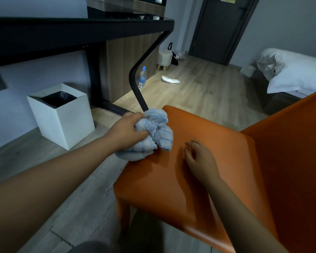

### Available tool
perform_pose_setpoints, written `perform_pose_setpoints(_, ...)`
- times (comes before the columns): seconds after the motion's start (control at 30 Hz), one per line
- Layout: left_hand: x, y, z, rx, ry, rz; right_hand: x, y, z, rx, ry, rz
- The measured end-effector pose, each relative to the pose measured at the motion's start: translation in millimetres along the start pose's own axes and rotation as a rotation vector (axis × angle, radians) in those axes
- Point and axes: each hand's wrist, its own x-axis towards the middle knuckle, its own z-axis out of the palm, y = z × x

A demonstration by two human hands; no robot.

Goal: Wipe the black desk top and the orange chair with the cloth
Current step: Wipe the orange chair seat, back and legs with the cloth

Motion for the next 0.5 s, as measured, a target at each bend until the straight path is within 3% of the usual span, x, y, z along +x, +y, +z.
perform_pose_setpoints(0.3,106.2,6.2,33.3,0.022,0.050,-0.061,120.9,20.1,14.9,-0.038,0.020,0.108)
perform_pose_setpoints(0.5,162.7,8.8,55.9,0.052,0.051,-0.071,139.3,36.5,40.0,-0.127,0.083,0.135)
